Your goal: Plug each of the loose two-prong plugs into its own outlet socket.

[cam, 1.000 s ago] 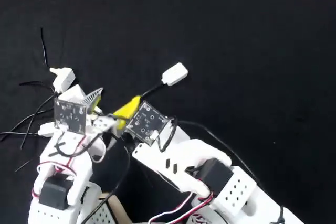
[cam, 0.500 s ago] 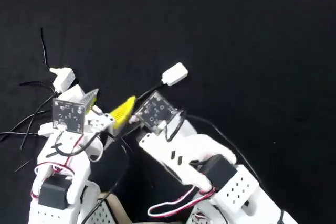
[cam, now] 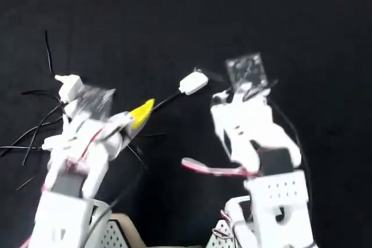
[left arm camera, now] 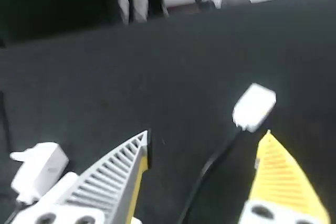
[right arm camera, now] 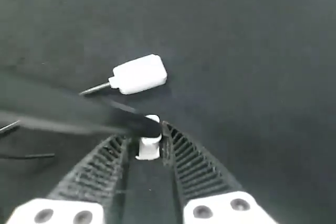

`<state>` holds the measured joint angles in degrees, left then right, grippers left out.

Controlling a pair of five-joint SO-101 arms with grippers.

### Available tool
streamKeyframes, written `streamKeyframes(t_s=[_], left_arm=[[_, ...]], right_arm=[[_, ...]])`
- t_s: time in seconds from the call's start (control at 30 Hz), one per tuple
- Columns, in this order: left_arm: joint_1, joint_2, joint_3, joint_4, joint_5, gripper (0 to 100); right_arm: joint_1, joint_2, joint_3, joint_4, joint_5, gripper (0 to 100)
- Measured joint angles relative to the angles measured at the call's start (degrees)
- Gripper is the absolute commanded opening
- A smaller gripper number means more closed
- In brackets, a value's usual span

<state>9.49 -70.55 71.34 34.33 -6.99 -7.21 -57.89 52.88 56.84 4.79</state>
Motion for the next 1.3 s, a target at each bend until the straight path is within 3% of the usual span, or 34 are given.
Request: streamKeyframes(t_s=[0.27, 0.5, 0.6, 0.7, 0.9, 1.3], left_arm=[[4.66, 43.16, -10.99, -16.35, -16.09, 32], [6.24, 61.36, -12.31, -31.12, -17.76, 32], [6.42, 66.29, -14.77, -32.18, -17.67, 30], [6.42, 68.92, -19.78, -27.78, -17.67, 24], [6.42, 70.33, -29.10, -8.88, -17.49, 18], [8.35, 70.42, -31.91, 2.64, -17.49, 17]], right_arm=[[4.48, 17.14, -5.63, -4.22, -1.41, 1.1], [4.48, 27.60, -6.77, -10.02, -1.49, 1.1], [4.48, 29.71, -6.77, -10.29, -1.49, 1.1], [4.48, 30.33, -6.77, -10.37, -1.49, 1.1], [4.48, 30.33, -6.77, -10.46, -1.49, 1.1], [4.48, 30.33, -6.77, -10.46, -1.49, 1.1]])
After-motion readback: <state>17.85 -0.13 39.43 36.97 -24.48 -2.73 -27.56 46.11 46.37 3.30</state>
